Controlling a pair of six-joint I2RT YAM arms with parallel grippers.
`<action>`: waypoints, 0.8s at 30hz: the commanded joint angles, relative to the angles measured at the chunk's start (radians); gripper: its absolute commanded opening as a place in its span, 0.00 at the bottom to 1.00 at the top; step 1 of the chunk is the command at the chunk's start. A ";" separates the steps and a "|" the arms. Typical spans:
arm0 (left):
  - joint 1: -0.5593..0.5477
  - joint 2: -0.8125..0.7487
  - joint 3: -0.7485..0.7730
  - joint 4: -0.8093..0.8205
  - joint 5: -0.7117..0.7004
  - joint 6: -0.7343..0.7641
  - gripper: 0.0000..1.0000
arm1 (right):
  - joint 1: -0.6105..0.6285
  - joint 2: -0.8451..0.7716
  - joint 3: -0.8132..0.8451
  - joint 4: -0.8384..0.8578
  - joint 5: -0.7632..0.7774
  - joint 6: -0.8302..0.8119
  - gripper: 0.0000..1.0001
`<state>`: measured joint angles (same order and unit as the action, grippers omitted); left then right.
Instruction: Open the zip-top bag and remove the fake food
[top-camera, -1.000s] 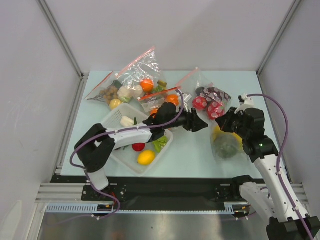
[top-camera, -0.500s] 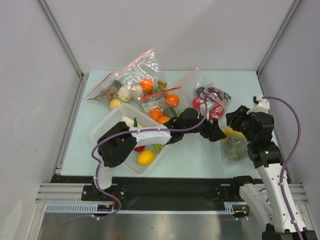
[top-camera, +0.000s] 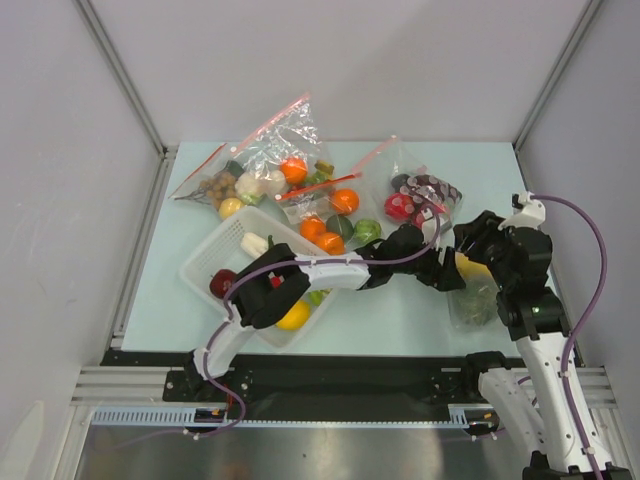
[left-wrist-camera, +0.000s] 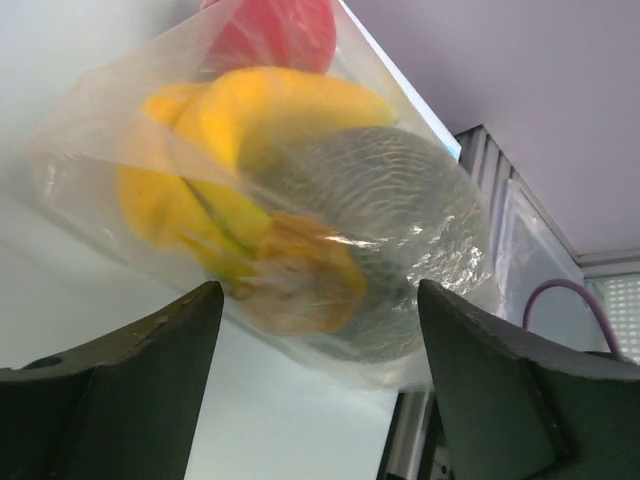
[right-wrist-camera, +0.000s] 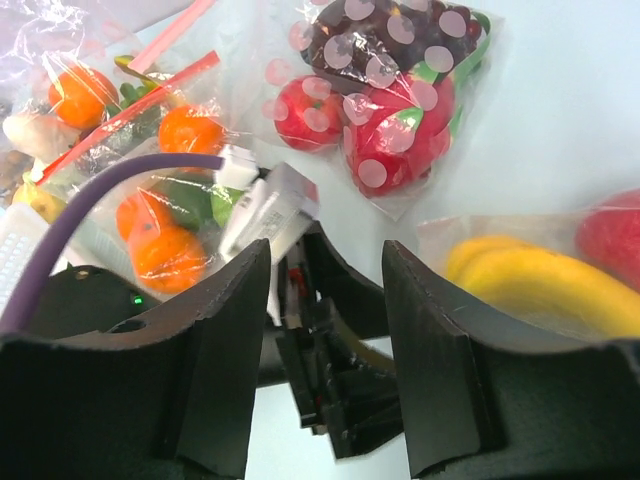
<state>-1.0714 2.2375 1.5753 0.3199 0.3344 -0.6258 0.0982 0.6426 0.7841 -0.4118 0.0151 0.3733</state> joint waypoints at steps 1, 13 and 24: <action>-0.009 0.042 0.055 0.037 0.066 -0.066 0.69 | -0.005 -0.018 0.046 0.015 0.016 -0.002 0.54; 0.088 -0.094 -0.153 0.145 0.078 -0.100 0.00 | -0.020 -0.020 0.040 0.004 0.036 -0.027 0.56; 0.255 -0.371 -0.465 0.022 -0.009 0.077 0.00 | -0.031 0.098 -0.037 0.085 -0.032 0.003 0.58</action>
<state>-0.8181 1.9339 1.1267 0.3573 0.3588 -0.6258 0.0719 0.7071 0.7673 -0.3851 0.0242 0.3664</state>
